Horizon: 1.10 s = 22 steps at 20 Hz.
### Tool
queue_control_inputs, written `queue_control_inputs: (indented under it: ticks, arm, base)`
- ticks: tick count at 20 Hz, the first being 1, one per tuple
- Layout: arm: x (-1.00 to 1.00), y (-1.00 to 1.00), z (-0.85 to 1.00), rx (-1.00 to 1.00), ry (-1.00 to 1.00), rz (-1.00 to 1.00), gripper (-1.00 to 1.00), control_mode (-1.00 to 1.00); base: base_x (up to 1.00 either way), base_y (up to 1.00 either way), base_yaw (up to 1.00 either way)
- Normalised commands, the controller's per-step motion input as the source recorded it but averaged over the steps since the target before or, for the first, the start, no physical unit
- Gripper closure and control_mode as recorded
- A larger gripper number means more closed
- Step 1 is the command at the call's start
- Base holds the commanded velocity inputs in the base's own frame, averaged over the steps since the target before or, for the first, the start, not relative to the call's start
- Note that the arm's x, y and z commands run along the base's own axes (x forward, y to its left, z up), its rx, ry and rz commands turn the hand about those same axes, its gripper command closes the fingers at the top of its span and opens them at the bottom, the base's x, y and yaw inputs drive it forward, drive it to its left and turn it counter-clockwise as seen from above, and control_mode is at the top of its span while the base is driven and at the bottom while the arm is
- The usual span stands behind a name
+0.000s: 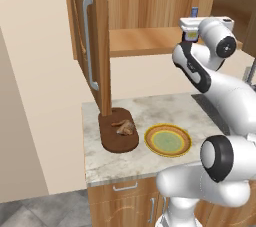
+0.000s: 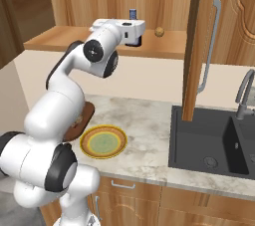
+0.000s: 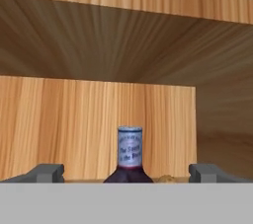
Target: Pick the chicken drumstick from the plate and place it on the cutting board. Then pick the condiment bottle from the cabinet and place it next to the cutting board.
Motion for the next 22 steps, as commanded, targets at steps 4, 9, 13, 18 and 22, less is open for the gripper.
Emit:
queue_control_inputs:
  ticks: [4, 9, 13, 18, 22]
  arm:
    - [0.15, -0.04, 0.0, 0.0, 0.0, 0.0, -1.0, -1.0]
    - [0.14, -0.04, 0.0, 0.0, 0.0, 0.0, -1.0, -1.0]
    - [0.12, -0.03, 0.0, 0.0, 0.0, 0.0, -1.0, -1.0]
    - [0.12, -0.04, 0.0, 0.0, 0.0, 0.0, -1.0, -1.0]
    - [0.12, -0.03, 0.0, 0.0, 0.0, 0.0, -1.0, -1.0]
  base:
    - [0.0, 0.0, 0.0]
    - [0.0, 0.0, 0.0]
    - [0.0, 0.0, 0.0]
    - [0.0, 0.0, 0.0]
    - [0.0, 0.0, 0.0]
